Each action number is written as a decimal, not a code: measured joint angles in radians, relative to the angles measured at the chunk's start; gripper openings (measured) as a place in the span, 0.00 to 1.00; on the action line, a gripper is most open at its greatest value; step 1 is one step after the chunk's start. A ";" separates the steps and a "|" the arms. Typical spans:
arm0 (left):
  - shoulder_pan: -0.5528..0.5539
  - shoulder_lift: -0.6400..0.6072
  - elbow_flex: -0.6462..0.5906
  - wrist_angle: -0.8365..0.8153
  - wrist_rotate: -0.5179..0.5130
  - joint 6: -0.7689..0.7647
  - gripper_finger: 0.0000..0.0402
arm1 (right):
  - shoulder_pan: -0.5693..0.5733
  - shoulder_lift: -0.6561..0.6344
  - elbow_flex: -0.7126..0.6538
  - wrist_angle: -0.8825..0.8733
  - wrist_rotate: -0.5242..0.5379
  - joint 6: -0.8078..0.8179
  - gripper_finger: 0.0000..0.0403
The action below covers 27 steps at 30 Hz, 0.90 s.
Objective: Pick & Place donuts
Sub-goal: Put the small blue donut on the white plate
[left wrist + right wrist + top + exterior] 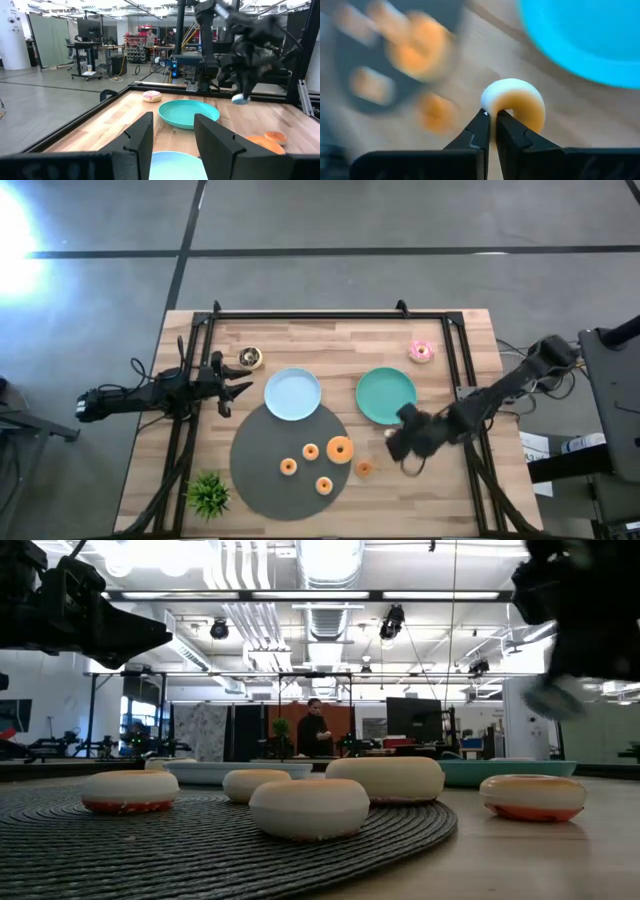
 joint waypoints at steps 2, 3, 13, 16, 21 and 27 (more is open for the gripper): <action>0.000 0.000 0.000 0.000 0.000 0.000 0.29 | -0.034 -0.081 -0.134 0.312 0.051 0.055 0.03; 0.000 0.000 0.000 0.000 0.000 0.000 0.29 | -0.049 -0.105 -0.194 0.461 0.089 0.082 0.03; 0.001 0.000 0.000 0.006 -0.055 0.308 0.29 | -0.176 -0.009 -0.328 0.978 0.262 0.138 0.03; 0.001 0.000 0.000 0.008 -0.085 0.321 0.29 | -0.201 0.029 -0.281 0.984 0.251 0.105 0.03; 0.000 0.000 0.000 0.094 -0.094 -0.247 0.29 | -0.246 0.068 -0.220 0.983 0.232 0.067 0.03; 0.001 0.000 0.000 0.132 -0.242 -0.967 0.29 | -0.307 0.106 -0.156 0.981 0.161 0.005 0.03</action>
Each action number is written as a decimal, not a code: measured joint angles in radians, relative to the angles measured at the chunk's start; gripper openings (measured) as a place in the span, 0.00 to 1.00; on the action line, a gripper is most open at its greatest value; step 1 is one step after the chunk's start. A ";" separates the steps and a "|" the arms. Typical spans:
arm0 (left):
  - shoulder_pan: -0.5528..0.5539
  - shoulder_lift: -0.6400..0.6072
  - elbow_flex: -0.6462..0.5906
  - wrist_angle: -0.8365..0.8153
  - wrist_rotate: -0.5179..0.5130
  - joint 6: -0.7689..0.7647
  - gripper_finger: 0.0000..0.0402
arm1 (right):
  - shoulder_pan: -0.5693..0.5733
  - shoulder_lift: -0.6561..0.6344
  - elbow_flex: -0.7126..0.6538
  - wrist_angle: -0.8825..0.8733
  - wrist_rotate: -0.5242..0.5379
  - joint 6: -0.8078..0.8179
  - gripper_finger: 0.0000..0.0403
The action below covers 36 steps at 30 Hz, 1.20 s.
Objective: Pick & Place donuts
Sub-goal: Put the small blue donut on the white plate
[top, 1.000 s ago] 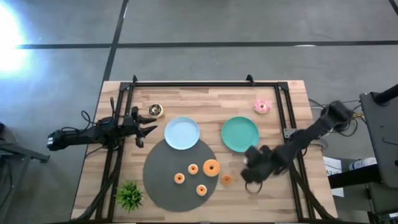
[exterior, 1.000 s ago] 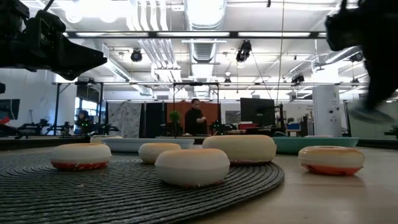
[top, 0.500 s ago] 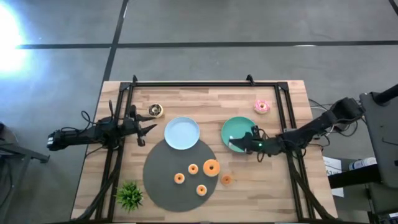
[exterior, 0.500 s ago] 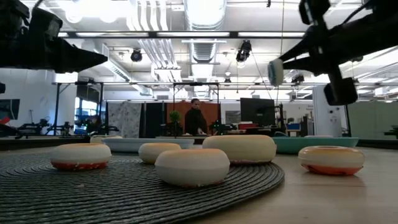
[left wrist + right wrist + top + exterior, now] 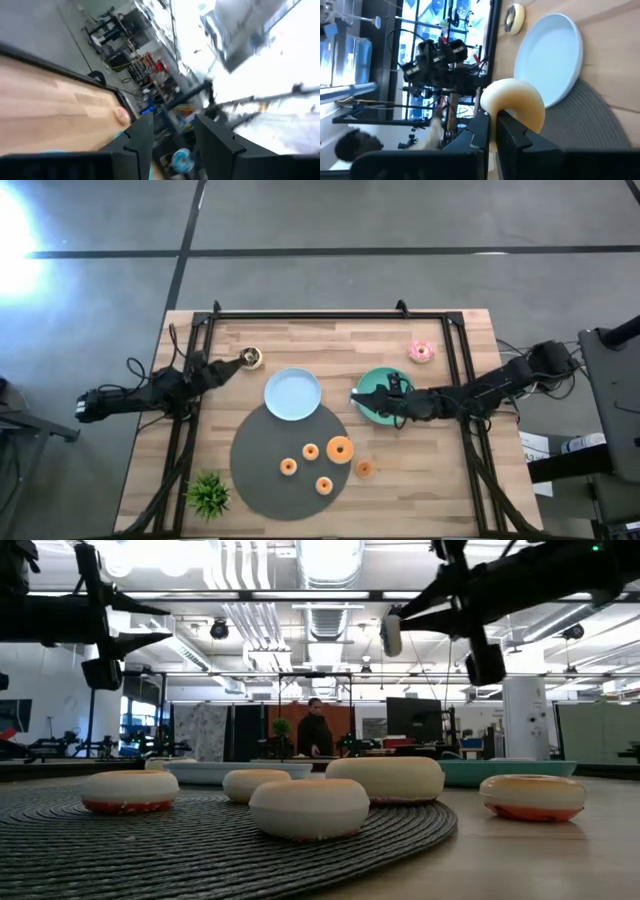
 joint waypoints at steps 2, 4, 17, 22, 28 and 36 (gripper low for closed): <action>0.001 0.000 0.000 -0.001 -0.001 -0.047 0.29 | -0.025 0.024 0.021 -0.001 -0.049 -0.011 0.03; 0.000 0.000 0.000 0.000 -0.003 -0.078 0.29 | -0.050 0.053 0.045 0.000 -0.112 -0.037 0.03; 0.000 0.116 0.000 0.226 0.152 -0.228 0.29 | -0.217 0.230 0.255 0.231 -0.568 -0.297 0.03; 0.000 0.288 0.000 0.322 0.236 -0.259 0.29 | -0.242 0.276 0.340 0.318 -0.703 -0.333 0.03; 0.004 0.554 0.076 0.525 0.283 -0.215 0.29 | -0.243 0.347 0.489 0.317 -0.789 -0.365 0.03; 0.014 0.843 0.276 0.615 0.410 -0.073 0.29 | -0.250 0.412 0.615 0.313 -0.839 -0.383 0.03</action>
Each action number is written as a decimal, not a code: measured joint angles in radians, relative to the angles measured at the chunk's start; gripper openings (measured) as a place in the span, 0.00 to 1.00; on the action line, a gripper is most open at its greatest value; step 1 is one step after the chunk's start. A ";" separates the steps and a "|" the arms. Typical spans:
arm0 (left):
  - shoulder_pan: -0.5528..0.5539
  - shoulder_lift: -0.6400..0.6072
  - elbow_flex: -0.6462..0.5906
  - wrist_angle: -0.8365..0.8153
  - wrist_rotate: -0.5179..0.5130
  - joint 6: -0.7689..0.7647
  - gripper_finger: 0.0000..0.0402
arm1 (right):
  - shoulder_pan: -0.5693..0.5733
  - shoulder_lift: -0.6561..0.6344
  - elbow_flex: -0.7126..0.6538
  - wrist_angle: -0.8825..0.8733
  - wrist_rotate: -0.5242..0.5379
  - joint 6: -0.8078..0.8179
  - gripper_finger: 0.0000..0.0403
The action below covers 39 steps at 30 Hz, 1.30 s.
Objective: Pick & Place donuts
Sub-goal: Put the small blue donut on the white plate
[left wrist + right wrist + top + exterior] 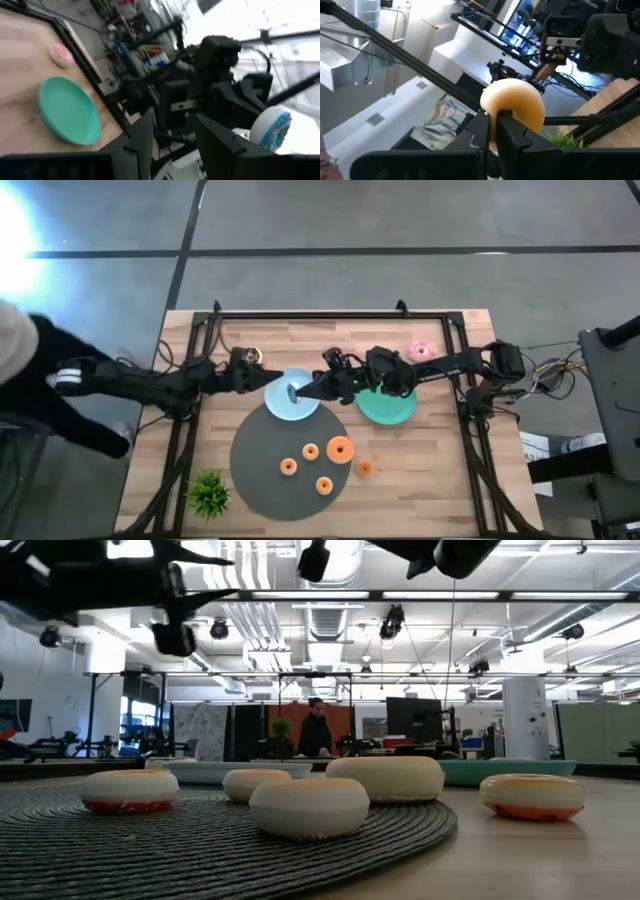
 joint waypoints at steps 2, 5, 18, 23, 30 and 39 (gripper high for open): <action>0.006 0.052 0.026 0.082 0.032 0.016 0.29 | -0.001 0.000 0.005 0.001 -0.004 -0.001 0.03; 0.019 0.108 0.052 0.275 0.099 0.024 0.29 | 0.000 -0.013 -0.004 0.010 -0.004 -0.002 0.03; 0.022 0.323 0.230 0.385 0.292 0.056 0.29 | -0.032 -0.030 -0.016 0.060 0.000 0.000 0.03; 0.024 0.357 0.258 0.386 0.314 0.078 0.29 | -0.032 -0.035 -0.028 0.076 0.007 0.000 0.03; 0.052 0.300 0.198 0.455 0.322 0.077 0.29 | -0.042 -0.071 -0.068 0.075 0.052 -0.022 0.03; 0.054 0.313 0.191 0.458 0.321 0.081 0.29 | -0.073 -0.089 -0.097 0.118 0.035 0.013 0.03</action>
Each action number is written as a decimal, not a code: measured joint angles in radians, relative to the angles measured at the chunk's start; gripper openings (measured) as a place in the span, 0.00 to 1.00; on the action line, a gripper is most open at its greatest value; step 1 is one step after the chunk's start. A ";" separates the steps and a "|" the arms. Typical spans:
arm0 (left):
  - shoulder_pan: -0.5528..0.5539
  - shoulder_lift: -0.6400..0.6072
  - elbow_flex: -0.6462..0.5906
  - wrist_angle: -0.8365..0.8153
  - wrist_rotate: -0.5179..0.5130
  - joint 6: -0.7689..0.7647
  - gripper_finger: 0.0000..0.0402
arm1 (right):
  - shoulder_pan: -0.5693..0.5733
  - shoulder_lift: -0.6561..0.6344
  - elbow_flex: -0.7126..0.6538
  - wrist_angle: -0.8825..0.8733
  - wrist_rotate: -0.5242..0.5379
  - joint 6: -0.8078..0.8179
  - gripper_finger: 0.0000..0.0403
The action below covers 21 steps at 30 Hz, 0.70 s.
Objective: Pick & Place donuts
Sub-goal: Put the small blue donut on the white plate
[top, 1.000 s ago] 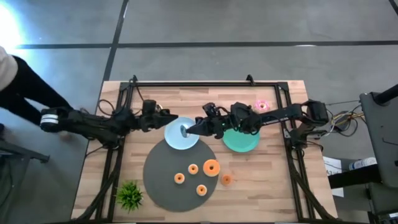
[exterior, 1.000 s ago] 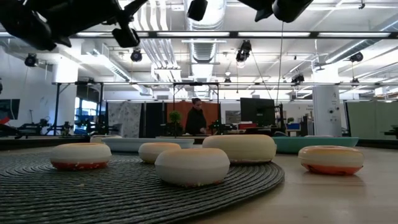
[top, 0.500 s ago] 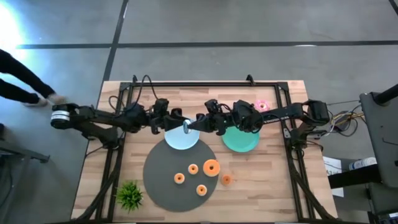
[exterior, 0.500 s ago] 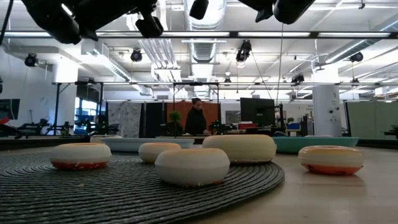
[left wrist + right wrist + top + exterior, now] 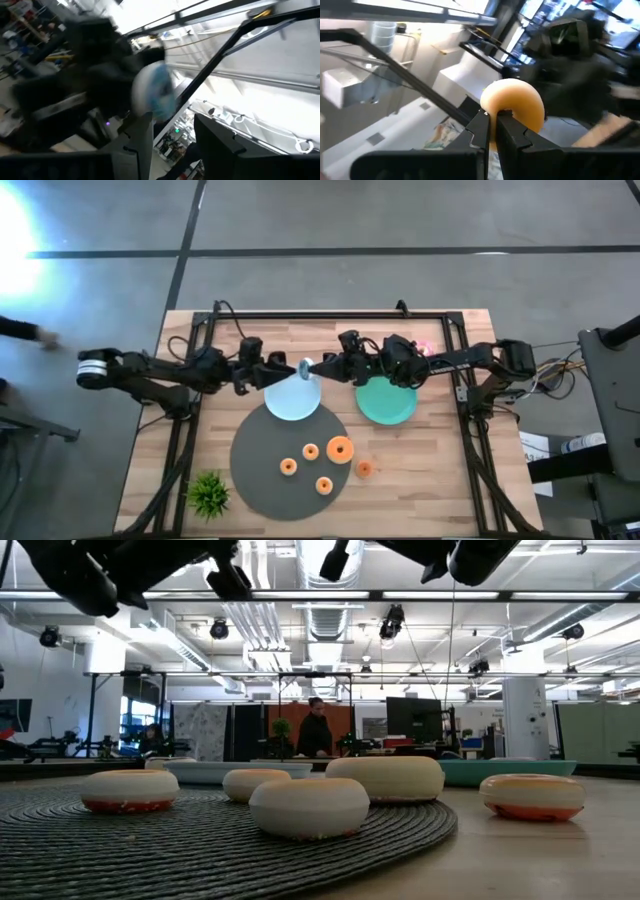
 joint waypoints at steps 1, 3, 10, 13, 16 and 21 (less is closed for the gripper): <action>0.000 0.010 0.000 -0.002 0.000 0.000 0.29 | 0.000 0.000 0.002 0.009 -0.010 0.000 0.03; 0.000 0.029 0.010 -0.003 -0.001 0.000 0.29 | 0.000 0.000 0.002 0.012 -0.014 0.003 0.03; 0.001 0.071 0.074 0.007 0.014 0.024 0.29 | 0.001 0.000 -0.008 0.010 -0.015 0.007 0.03; 0.000 0.084 0.090 0.006 0.026 0.026 0.29 | 0.002 0.000 -0.008 0.015 -0.016 0.009 0.03; 0.001 0.100 0.102 0.006 0.026 0.027 0.29 | 0.001 0.000 -0.008 0.014 -0.016 0.011 0.03; 0.002 0.120 0.102 0.008 0.027 0.031 0.29 | 0.003 -0.001 -0.009 0.013 -0.016 0.014 0.03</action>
